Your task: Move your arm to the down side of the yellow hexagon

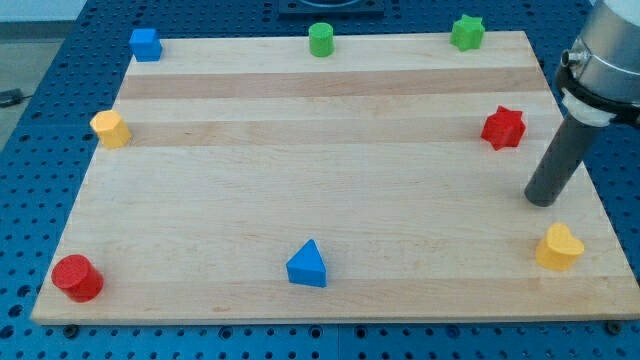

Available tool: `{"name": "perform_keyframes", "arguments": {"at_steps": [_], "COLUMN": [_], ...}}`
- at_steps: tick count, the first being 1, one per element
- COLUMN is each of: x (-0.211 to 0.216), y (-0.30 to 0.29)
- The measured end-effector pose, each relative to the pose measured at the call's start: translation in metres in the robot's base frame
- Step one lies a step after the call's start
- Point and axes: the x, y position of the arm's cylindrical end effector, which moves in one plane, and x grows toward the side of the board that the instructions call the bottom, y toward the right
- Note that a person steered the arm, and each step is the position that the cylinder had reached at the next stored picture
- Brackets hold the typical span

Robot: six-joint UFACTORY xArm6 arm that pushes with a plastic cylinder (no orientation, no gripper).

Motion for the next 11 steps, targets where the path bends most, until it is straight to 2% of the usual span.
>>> {"name": "perform_keyframes", "arguments": {"at_steps": [4, 6, 7, 9, 11], "x": [0.000, -0.006, -0.023, -0.023, -0.023], "y": [-0.055, -0.129, -0.171, -0.309, -0.478]}}
